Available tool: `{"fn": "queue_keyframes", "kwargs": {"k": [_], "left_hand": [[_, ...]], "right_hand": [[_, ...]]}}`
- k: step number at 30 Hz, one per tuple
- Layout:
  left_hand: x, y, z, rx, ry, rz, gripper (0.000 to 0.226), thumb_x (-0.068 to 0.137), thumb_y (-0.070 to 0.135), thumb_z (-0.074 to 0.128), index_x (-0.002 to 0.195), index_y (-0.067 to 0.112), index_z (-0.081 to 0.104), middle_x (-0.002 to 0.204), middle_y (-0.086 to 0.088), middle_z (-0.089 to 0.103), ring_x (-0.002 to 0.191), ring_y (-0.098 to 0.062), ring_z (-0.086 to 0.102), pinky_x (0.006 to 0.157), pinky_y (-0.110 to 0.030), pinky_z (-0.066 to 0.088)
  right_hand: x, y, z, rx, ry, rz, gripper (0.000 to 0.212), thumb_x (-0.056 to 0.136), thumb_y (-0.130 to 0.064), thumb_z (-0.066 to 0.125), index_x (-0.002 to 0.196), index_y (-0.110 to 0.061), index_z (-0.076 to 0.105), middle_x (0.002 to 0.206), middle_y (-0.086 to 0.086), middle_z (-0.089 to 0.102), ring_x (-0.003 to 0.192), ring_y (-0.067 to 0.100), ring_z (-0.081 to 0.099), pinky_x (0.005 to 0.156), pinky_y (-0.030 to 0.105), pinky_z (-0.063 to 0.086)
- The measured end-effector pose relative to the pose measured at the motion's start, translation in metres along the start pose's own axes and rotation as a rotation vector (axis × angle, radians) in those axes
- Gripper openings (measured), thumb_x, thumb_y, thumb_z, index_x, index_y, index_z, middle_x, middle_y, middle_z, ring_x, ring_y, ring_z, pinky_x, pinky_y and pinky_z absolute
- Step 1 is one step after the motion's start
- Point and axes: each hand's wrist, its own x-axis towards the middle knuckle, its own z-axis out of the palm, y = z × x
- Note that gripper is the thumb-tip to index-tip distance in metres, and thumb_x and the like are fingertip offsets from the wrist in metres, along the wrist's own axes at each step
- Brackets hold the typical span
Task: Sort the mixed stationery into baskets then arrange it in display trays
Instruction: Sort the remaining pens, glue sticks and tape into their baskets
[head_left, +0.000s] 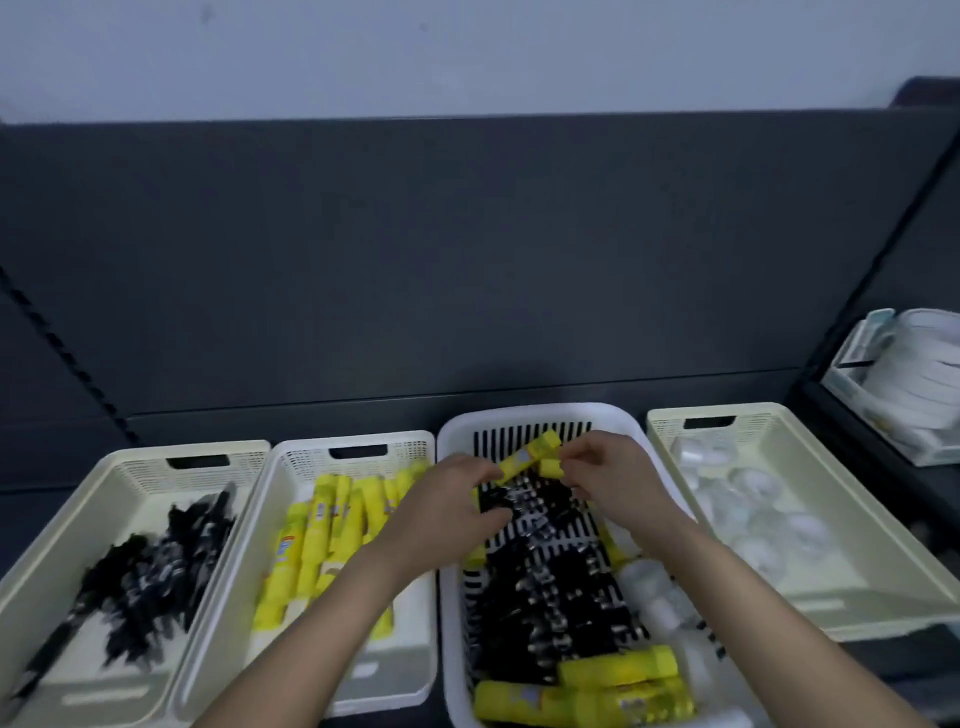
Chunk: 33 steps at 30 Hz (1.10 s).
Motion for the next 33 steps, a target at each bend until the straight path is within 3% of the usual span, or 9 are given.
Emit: {"fn": "queue_keyframes", "kwargs": {"k": [4,9,12,15,18,21,25,28,33], "left_hand": [[0.021,0.025,0.037,-0.021,-0.077,0.041,0.043,0.082,0.038,0.067,0.12,0.02,0.059,0.113,0.003,0.059,0.105,-0.012,0.053,0.08,-0.02,0.039],[0.045,0.06,0.079,-0.007,-0.155,0.186,0.055,0.081,0.041,0.067,0.129,0.02,0.053,0.129,0.002,0.051,0.118,-0.012,0.044,0.088,-0.024,0.039],[0.059,0.072,0.097,0.095,-0.255,0.257,0.066,0.077,0.043,0.07,0.133,0.016,0.048,0.146,-0.004,0.037,0.129,-0.018,0.032,0.101,-0.028,0.032],[0.068,0.072,0.106,0.301,-0.333,0.249,0.067,0.078,0.048,0.066,0.134,0.018,0.046,0.147,-0.001,0.036,0.129,-0.023,0.033,0.107,-0.033,0.029],[0.069,0.071,0.106,0.34,-0.372,0.208,0.059,0.08,0.046,0.065,0.126,0.015,0.047,0.126,-0.004,0.047,0.107,-0.027,0.052,0.077,-0.034,0.044],[0.065,0.07,0.104,0.343,-0.408,0.211,0.056,0.083,0.042,0.061,0.129,0.021,0.039,0.124,-0.006,0.042,0.088,-0.031,0.059,0.058,-0.031,0.038],[0.06,0.061,0.096,0.287,-0.429,0.201,0.041,0.092,0.036,0.054,0.13,0.027,0.042,0.127,-0.007,0.04,0.089,-0.029,0.059,0.072,-0.036,0.051],[0.059,0.052,0.086,0.207,-0.435,0.176,0.033,0.091,0.036,0.059,0.12,0.024,0.051,0.126,-0.004,0.044,0.099,-0.024,0.056,0.084,-0.039,0.05],[0.051,0.044,0.087,0.204,-0.433,0.204,0.046,0.089,0.034,0.062,0.132,0.026,0.047,0.136,-0.005,0.041,0.107,-0.026,0.055,0.086,-0.042,0.051]], "right_hand": [[0.008,0.015,-0.031,0.043,0.09,-0.027,0.016,0.083,-0.01,0.06,0.081,-0.025,0.065,0.084,-0.004,0.068,0.082,0.018,0.066,0.078,0.044,0.056],[0.017,0.031,-0.056,0.205,0.204,-0.015,0.018,0.086,-0.003,0.056,0.096,-0.015,0.066,0.087,-0.001,0.066,0.083,0.021,0.067,0.074,0.038,0.057],[0.019,0.037,-0.066,0.272,0.225,-0.004,0.019,0.086,-0.002,0.057,0.096,-0.016,0.065,0.091,0.003,0.067,0.087,0.025,0.066,0.079,0.04,0.056],[0.019,0.042,-0.072,0.288,0.224,0.006,0.019,0.085,-0.002,0.057,0.093,-0.019,0.064,0.092,0.003,0.067,0.088,0.024,0.066,0.082,0.043,0.055],[0.018,0.045,-0.072,0.287,0.212,0.008,0.022,0.085,-0.002,0.058,0.088,-0.023,0.063,0.091,0.003,0.067,0.087,0.023,0.066,0.083,0.045,0.055],[0.02,0.045,-0.069,0.265,0.208,0.008,0.018,0.087,-0.004,0.057,0.093,-0.019,0.065,0.09,0.001,0.068,0.088,0.021,0.066,0.084,0.044,0.055],[0.02,0.044,-0.063,0.313,0.205,0.028,0.019,0.086,-0.004,0.057,0.09,-0.021,0.065,0.091,0.001,0.067,0.089,0.022,0.066,0.081,0.038,0.056],[0.021,0.043,-0.062,0.3,0.211,0.02,0.018,0.087,-0.005,0.057,0.088,-0.022,0.065,0.089,0.001,0.067,0.085,0.021,0.066,0.076,0.034,0.056],[0.021,0.042,-0.052,0.288,0.214,0.043,0.016,0.087,-0.005,0.056,0.087,-0.019,0.065,0.087,0.005,0.068,0.08,0.02,0.067,0.076,0.036,0.057]]}}
